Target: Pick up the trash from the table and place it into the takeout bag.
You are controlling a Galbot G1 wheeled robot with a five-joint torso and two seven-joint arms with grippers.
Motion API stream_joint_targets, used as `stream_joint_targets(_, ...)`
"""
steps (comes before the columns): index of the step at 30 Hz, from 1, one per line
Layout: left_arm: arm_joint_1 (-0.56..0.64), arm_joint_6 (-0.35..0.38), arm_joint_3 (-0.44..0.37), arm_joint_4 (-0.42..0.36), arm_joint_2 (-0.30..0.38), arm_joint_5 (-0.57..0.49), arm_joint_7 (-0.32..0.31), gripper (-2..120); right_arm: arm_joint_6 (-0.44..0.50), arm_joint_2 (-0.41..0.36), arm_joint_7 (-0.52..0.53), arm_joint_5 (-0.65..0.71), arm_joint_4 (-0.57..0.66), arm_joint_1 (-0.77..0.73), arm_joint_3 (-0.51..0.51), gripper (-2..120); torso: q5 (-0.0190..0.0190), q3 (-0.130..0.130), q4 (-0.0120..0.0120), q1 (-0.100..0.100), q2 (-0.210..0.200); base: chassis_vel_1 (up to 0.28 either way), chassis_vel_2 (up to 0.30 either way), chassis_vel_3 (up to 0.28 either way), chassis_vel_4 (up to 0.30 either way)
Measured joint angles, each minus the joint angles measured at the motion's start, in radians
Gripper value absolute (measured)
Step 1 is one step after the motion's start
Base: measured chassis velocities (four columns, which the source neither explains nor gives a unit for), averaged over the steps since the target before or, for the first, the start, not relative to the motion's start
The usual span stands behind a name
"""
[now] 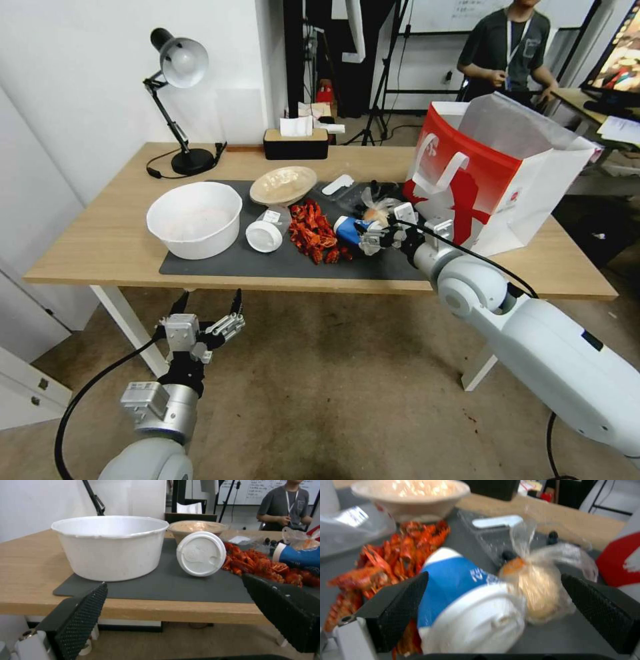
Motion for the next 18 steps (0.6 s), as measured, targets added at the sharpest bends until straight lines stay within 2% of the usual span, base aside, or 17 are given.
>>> stream_joint_targets(18, 0.014, -0.005, 0.021, -0.003, -0.027, 0.033, -0.003, 100, -0.041, 0.013, 0.024, 0.079, -0.022, -0.016, 0.008, 100, 0.0000, 0.000, 0.0000, 0.000, 0.000, 0.000, 0.000, 0.000, 0.000)
